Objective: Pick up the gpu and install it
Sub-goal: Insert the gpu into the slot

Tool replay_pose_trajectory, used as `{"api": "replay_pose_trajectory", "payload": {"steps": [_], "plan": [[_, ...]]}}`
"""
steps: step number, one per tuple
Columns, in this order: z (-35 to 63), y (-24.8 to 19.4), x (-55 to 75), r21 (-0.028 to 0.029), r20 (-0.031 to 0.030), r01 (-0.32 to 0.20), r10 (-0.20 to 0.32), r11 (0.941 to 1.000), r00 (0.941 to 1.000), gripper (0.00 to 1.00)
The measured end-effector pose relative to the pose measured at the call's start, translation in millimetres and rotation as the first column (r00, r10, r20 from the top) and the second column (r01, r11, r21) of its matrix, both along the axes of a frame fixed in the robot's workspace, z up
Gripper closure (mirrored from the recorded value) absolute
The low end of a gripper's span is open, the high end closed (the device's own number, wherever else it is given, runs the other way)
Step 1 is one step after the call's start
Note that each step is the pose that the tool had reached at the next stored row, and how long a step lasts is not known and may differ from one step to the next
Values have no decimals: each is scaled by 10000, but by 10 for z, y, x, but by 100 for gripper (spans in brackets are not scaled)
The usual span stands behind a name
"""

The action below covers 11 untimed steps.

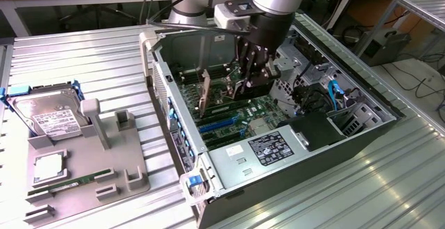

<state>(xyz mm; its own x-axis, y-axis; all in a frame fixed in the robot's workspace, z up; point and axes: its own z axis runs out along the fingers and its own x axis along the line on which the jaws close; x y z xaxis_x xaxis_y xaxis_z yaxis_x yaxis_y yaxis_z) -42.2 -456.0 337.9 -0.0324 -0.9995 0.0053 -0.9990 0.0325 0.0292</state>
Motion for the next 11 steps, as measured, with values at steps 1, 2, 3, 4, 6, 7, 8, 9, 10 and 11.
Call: {"api": "replay_pose_trajectory", "payload": {"steps": [1,2,3,4,6,7,8,9,10,11], "plan": [[-15,0,-8,0,10,0,0,10000,10000,74],[-31,0,-19,0,18,0,0,10000,10000,74],[-47,0,-31,-1,24,0,0,10000,10000,74],[-66,0,-44,-1,31,0,0,10000,10000,74],[-109,0,-70,0,40,0,0,10000,10000,74],[-130,0,-80,1,42,0,0,10000,10000,74],[-167,0,-99,-1,42,0,0,10000,10000,74],[-184,0,-106,-2,42,0,0,10000,10000,74],[-199,0,-112,-1,42,-1,1,10000,10000,74],[-224,0,-121,0,43,0,0,10000,10000,74]]}}
